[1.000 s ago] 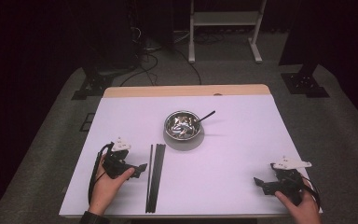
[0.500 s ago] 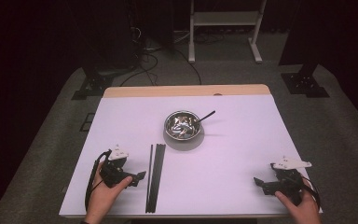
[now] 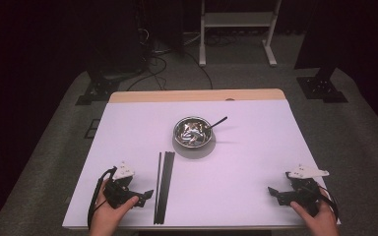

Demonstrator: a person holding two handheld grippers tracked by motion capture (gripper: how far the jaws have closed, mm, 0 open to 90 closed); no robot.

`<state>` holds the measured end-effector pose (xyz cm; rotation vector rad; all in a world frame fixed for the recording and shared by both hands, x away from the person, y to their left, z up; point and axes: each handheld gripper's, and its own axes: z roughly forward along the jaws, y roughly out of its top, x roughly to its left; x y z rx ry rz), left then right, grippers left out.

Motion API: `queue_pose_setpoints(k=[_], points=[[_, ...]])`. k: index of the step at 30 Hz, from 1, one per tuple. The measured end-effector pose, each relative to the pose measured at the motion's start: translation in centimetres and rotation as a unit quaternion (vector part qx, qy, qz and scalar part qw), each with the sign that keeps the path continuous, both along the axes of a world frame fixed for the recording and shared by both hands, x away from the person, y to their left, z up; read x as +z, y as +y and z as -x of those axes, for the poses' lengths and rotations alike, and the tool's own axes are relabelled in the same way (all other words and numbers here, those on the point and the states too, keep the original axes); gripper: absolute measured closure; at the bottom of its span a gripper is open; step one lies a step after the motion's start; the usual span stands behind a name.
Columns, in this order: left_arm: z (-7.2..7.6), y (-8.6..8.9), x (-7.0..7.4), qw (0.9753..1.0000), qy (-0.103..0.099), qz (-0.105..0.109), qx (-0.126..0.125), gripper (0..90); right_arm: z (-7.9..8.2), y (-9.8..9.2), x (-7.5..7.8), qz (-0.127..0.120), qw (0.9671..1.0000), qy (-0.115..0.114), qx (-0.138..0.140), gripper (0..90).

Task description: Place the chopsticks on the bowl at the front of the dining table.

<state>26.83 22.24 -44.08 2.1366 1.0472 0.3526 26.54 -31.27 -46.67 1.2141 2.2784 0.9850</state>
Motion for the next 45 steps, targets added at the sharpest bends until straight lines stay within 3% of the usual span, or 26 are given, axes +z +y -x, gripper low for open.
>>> queue_pose_setpoints(k=[15,23,32,45], points=[[2.4,-0.7,-0.3,0.9999,-0.002,-0.004,-0.01,0.1,0.0,0.0,0.0,0.0,1.0,0.0,0.0,10.0],[3.2,-1.5,-0.9,0.9996,0.004,-0.019,-0.018,0.1,0.0,0.0,0.0,0.0,1.0,0.0,0.0,10.0],[3.3,-2.0,-1.5,0.9993,0.013,-0.026,-0.025,0.1,0.0,0.0,0.0,0.0,1.0,0.001,0.0,10.0],[3.5,-2.2,-1.6,0.9987,0.0,-0.046,-0.023,0.5,0.0,0.0,0.0,0.0,1.0,0.0,0.0,10.0]])
